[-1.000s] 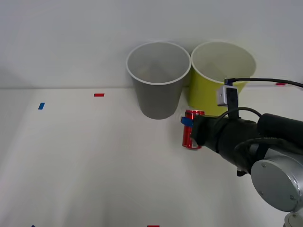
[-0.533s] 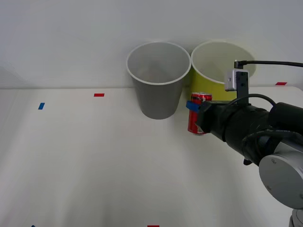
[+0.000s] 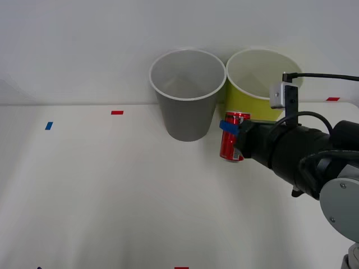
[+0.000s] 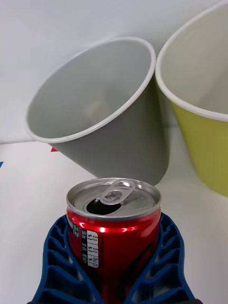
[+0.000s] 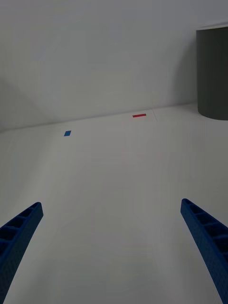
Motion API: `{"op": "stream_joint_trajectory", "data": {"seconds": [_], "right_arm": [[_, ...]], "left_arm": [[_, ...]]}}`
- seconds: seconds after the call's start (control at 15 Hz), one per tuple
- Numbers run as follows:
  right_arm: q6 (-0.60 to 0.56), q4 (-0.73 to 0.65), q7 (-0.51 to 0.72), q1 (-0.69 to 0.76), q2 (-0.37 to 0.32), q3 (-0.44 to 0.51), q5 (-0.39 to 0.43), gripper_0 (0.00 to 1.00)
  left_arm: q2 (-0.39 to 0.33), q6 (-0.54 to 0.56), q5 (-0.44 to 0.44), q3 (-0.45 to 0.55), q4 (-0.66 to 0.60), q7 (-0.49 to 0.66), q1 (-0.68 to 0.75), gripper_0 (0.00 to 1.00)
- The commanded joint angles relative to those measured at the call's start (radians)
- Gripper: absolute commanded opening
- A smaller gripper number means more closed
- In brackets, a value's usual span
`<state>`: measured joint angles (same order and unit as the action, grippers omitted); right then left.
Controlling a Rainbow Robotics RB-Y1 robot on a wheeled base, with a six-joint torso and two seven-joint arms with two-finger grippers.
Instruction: Put cans in the gray bin and PET bottles in the light green bin.
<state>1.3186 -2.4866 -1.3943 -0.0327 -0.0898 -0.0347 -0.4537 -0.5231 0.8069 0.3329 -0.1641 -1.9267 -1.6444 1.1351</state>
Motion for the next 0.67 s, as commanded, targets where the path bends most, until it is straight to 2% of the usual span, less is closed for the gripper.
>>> {"op": "stream_joint_trajectory", "data": {"seconds": [0.07, 0.2, 0.33, 0.6, 0.67], "right_arm": [[-0.001, -0.001, 0.02, -0.01, -0.082, 0.021, -0.111, 0.0], [-0.001, -0.001, 0.02, -0.01, -0.067, 0.061, -0.198, 0.0], [-0.001, -0.001, 0.008, -0.009, -0.044, 0.073, -0.207, 0.0], [0.001, -0.001, -0.005, -0.009, -0.102, 0.079, -0.206, 0.0], [0.001, -0.001, -0.008, -0.009, -0.097, 0.081, -0.206, 0.0]], "left_arm": [[0.0, 0.0, 0.0, 0.0, 0.0, 0.0, 0.0, 1.0], [0.0, 0.0, 0.0, 0.0, 0.0, 0.0, 0.0, 1.0], [0.0, 0.0, 0.0, 0.0, 0.0, 0.0, 0.0, 1.0], [0.0, 0.0, 0.0, 0.0, 0.0, 0.0, 0.0, 1.0], [0.0, 0.0, 0.0, 0.0, 0.0, 0.0, 0.0, 1.0]]}}
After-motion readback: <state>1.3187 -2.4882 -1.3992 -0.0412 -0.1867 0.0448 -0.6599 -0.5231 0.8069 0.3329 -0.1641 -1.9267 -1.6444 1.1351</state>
